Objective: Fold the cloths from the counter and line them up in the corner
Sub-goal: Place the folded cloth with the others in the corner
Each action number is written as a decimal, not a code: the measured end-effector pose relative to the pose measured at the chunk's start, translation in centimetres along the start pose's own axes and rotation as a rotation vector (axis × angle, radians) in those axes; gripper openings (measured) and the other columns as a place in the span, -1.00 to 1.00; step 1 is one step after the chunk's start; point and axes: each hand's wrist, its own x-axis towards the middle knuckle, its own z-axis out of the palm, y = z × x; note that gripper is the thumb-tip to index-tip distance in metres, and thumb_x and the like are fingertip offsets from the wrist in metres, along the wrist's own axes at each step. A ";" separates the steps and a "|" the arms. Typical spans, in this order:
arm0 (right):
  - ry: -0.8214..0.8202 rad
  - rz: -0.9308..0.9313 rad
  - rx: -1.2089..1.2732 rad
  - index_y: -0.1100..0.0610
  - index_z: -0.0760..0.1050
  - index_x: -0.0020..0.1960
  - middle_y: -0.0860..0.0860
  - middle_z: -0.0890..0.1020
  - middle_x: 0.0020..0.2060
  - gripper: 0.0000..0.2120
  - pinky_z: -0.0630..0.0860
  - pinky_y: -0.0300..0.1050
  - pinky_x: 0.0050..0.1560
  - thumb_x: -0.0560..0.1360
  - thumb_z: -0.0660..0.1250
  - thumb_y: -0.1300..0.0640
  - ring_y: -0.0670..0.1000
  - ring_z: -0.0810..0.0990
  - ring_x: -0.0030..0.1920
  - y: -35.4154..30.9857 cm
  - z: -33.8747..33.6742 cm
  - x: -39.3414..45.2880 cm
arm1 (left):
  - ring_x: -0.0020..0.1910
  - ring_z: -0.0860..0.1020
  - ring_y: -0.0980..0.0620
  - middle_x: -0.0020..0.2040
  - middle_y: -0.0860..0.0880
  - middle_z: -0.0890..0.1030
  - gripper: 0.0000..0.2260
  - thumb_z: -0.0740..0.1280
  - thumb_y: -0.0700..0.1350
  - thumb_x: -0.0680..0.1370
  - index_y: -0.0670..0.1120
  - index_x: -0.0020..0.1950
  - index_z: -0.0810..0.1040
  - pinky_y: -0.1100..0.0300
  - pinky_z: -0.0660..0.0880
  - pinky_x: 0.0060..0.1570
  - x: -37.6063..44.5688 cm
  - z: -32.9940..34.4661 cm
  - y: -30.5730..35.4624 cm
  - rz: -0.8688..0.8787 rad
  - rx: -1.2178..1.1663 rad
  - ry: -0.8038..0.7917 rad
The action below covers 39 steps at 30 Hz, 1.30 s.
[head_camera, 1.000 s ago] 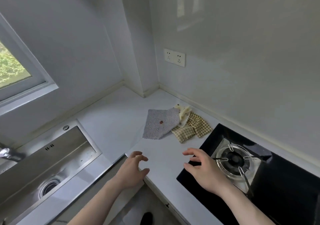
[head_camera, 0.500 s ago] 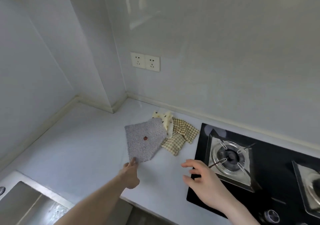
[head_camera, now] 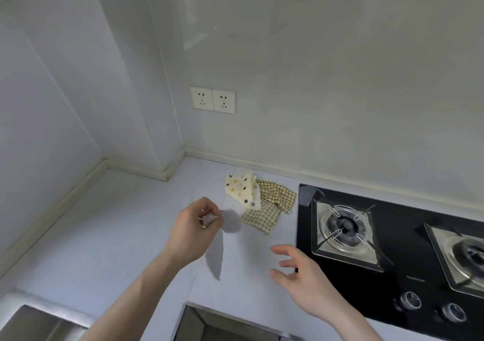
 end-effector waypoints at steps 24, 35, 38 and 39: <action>0.231 0.009 -0.090 -0.12 0.67 -0.04 -0.20 0.71 -0.21 -0.81 0.48 -0.38 -0.28 0.60 0.34 0.13 -0.22 0.68 -0.22 1.8 2.6 2.4 | -0.07 0.59 0.20 -0.19 0.26 0.66 -0.91 0.51 0.06 0.53 0.14 -0.16 0.68 0.26 0.52 -0.09 -2.4 -2.8 0.9 0.033 0.232 -0.178; 0.403 -0.199 -0.149 -0.08 0.68 0.01 -0.28 0.69 -0.10 -0.87 0.53 -0.32 -0.04 0.57 0.43 0.14 -0.21 0.65 -0.04 3.2 -1.7 0.0 | -0.19 0.65 0.09 -0.07 0.21 0.66 -0.92 0.44 0.05 0.59 0.14 -0.10 0.64 0.15 0.61 -0.13 -3.1 -2.7 -0.2 0.048 0.204 -0.258; 0.325 -0.122 -0.251 -0.10 0.67 0.04 -0.26 0.67 -0.11 -0.82 0.54 -0.24 -0.07 0.57 0.42 0.18 -0.18 0.62 -0.08 7.0 0.0 -1.2 | -0.17 0.61 0.24 -0.09 0.21 0.68 -0.92 0.43 0.04 0.60 0.11 -0.10 0.63 0.23 0.57 -0.10 -4.9 -0.9 -2.9 0.040 0.276 -0.386; 0.305 -0.095 -0.273 -0.09 0.67 0.04 -0.26 0.66 -0.12 -0.81 0.53 -0.24 -0.10 0.57 0.41 0.19 -0.17 0.61 -0.09 8.4 0.7 -1.5 | -0.21 0.59 0.29 -0.09 0.21 0.68 -0.91 0.43 0.04 0.60 0.10 -0.10 0.62 0.26 0.54 -0.11 -5.5 -0.2 -4.0 0.028 0.300 -0.429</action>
